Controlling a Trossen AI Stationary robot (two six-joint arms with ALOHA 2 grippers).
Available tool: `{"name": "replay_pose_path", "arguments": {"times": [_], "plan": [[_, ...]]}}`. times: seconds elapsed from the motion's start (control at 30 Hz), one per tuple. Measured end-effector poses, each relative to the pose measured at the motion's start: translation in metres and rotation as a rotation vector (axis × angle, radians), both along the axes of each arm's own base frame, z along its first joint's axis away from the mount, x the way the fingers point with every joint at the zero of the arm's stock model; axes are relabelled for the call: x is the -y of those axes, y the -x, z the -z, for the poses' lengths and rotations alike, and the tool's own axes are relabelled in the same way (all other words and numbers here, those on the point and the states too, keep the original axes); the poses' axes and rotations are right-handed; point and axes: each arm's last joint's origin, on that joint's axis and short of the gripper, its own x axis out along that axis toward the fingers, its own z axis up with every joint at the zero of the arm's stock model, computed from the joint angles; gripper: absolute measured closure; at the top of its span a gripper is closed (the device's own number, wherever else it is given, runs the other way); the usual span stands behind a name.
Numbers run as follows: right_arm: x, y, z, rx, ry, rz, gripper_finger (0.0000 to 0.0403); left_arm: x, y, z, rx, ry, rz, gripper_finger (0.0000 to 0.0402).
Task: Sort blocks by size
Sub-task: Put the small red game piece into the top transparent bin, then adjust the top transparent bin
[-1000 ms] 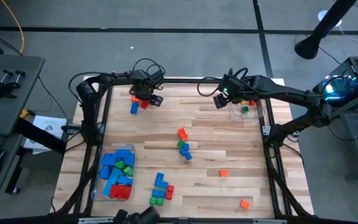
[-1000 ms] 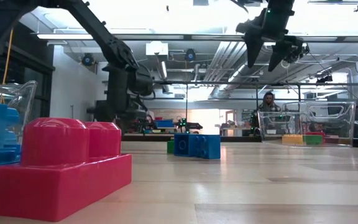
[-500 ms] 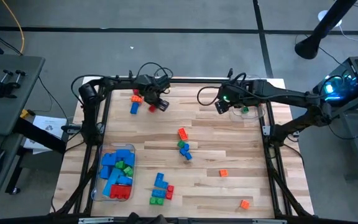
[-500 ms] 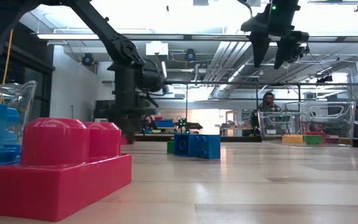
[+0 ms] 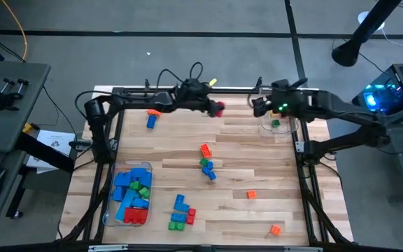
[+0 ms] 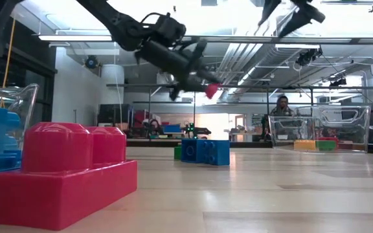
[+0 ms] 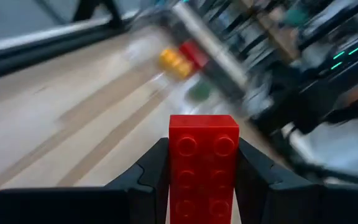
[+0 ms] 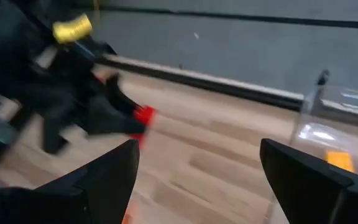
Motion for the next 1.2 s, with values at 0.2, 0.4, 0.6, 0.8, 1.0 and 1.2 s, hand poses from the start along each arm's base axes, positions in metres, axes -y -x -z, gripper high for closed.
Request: {"name": "replay_pose_path", "arguments": {"times": [0.2, 0.4, 0.6, 0.8, 1.0, 1.2], "plan": [[-0.001, 0.009, -0.008, 0.057, 0.023, 0.014, 0.0073, 0.013, -0.056, 0.003, 0.052, -0.018, 0.082, 0.0298], [0.000, 0.005, -0.006, 0.048, 0.022, 0.022, 0.0073, 0.014, -0.118, 0.006, 0.107, -0.037, 0.143, 0.0298], [0.001, 0.003, -0.005, 0.058, 0.012, 0.035, 0.0073, 0.009, -0.160, 0.006, 0.211, -0.085, 0.163, 0.0298], [0.001, 0.002, -0.006, 0.072, 0.013, 0.038, 0.0073, 0.002, -0.185, 0.031, 0.251, -0.125, 0.092, 0.0298], [0.001, 0.001, -0.007, 0.085, 0.022, 0.042, 0.0073, 0.003, -0.192, 0.054, 0.223, -0.181, -0.029, 0.0220], [0.002, 0.002, -0.007, 0.077, 0.041, 0.063, 0.0073, 0.005, -0.193, 0.057, 0.206, -0.180, -0.006, 0.0132]]}}
